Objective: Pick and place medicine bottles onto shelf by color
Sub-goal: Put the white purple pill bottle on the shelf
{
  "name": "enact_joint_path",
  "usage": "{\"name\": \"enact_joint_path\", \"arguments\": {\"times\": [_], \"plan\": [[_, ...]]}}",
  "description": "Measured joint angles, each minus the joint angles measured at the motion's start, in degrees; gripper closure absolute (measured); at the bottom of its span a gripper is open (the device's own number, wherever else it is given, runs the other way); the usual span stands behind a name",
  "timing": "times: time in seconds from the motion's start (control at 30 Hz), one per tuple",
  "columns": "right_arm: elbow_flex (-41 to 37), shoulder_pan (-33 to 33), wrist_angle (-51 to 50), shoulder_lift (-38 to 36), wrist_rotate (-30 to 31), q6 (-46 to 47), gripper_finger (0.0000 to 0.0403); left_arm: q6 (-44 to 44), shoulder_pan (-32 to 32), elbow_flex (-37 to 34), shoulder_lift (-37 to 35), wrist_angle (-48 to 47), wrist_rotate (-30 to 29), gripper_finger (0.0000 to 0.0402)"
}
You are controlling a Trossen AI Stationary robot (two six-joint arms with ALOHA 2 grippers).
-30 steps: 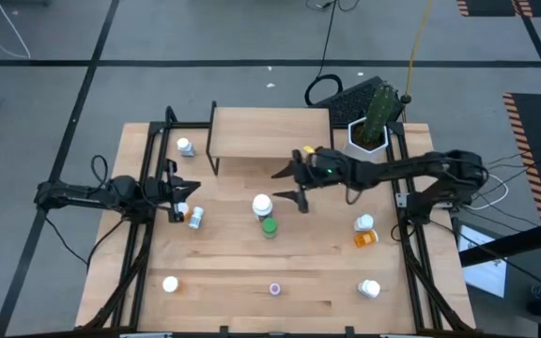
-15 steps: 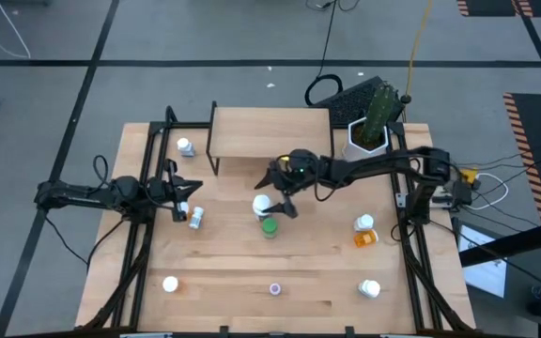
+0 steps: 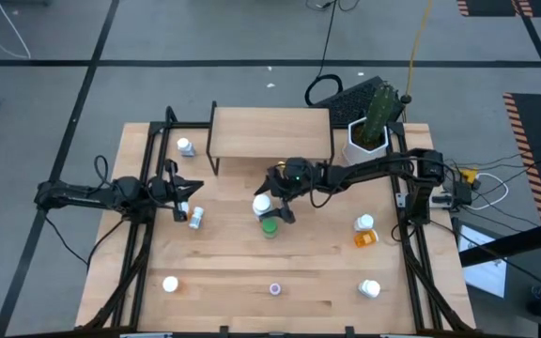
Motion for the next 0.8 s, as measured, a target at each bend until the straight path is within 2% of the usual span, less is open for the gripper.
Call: {"name": "enact_joint_path", "arguments": {"times": [0.2,0.27,0.4,0.6,0.7,0.8], "plan": [[0.00,-0.10,-0.35,-0.15,1.29,1.06,0.0154,0.07,0.00,0.00,0.00,-0.04,-0.25,0.0380],[-0.01,-0.17,-1.27,-1.12,3.60,2.05,0.0174,0.04,0.00,0.00,0.00,-0.04,-1.22,0.0380],[-0.04,-0.68,-5.67,-7.27,9.67,2.73,0.0174,-0.69,0.00,0.00,0.00,-0.17,-4.81,0.0380],[-0.04,-3.94,-13.96,-22.69,21.25,-1.58,0.0168,-0.71,0.00,0.00,0.00,-0.90,-6.43,0.0380],[0.00,-8.06,-16.69,-29.63,25.46,-4.33,0.0165,-0.53,0.00,0.00,0.00,-0.85,-6.47,0.0380],[0.00,-14.32,-18.26,-33.58,26.17,-4.76,0.0167,0.28,0.00,0.00,0.00,-0.78,-6.51,0.0380]]}}
